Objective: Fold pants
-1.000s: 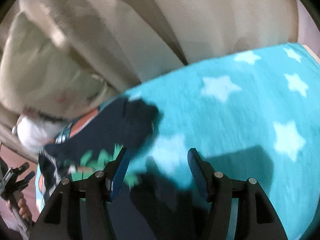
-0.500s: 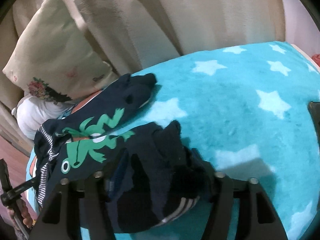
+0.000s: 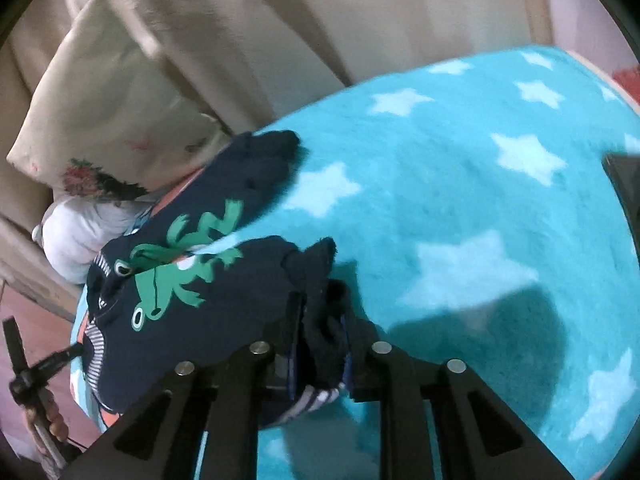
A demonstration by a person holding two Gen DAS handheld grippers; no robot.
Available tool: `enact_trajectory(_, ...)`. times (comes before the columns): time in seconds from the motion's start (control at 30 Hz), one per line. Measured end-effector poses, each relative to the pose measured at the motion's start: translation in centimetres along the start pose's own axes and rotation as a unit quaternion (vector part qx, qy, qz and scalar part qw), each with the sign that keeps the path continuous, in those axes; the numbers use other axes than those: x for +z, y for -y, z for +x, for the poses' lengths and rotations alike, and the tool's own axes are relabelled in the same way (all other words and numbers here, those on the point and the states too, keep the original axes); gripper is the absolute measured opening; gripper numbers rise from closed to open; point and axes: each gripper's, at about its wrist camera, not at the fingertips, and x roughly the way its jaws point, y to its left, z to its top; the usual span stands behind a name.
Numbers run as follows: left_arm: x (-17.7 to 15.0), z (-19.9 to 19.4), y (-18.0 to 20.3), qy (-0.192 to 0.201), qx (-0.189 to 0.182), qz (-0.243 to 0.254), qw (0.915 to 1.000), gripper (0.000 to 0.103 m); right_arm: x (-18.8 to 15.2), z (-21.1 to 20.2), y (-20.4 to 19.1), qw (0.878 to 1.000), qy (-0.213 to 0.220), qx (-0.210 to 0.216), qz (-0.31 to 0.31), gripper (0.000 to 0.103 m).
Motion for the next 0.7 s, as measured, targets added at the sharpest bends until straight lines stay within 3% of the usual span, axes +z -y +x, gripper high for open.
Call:
enact_trajectory(0.13, -0.5, -1.9, -1.9, 0.022, -0.026, -0.018, 0.9993, 0.045, 1.6, -1.4, -0.4, 1.0, 0.021, -0.011, -0.015, 0.047)
enact_trajectory(0.27, -0.1, -3.9, -1.9, 0.062, -0.009, -0.005, 0.998, 0.058, 4.6, -0.8, -2.9, 0.997, 0.029, -0.029, -0.062, 0.05)
enact_trajectory(0.4, 2.2, -3.8, -0.2, 0.059, -0.014, 0.025, 0.9978, 0.059, 7.5, 2.0, -6.8, 0.991, 0.004, -0.035, -0.131, 0.051)
enact_trajectory(0.47, 4.0, -3.4, 1.8, 0.057, -0.018, 0.063, 0.9962, 0.067, 8.5, 3.3, -8.5, 0.985, -0.01, -0.039, -0.166, 0.054)
enact_trajectory(0.6, 7.4, -1.9, 6.1, 0.066, -0.012, 0.143, 0.9874, 0.071, 10.0, 6.2, -11.7, 0.968, -0.03, -0.059, -0.243, 0.063)
enact_trajectory(0.7, 9.4, 0.8, 8.7, 0.033, -0.042, 0.189, 0.9805, 0.073, 11.0, 7.9, -12.8, 0.959, -0.04, -0.074, -0.271, 0.065)
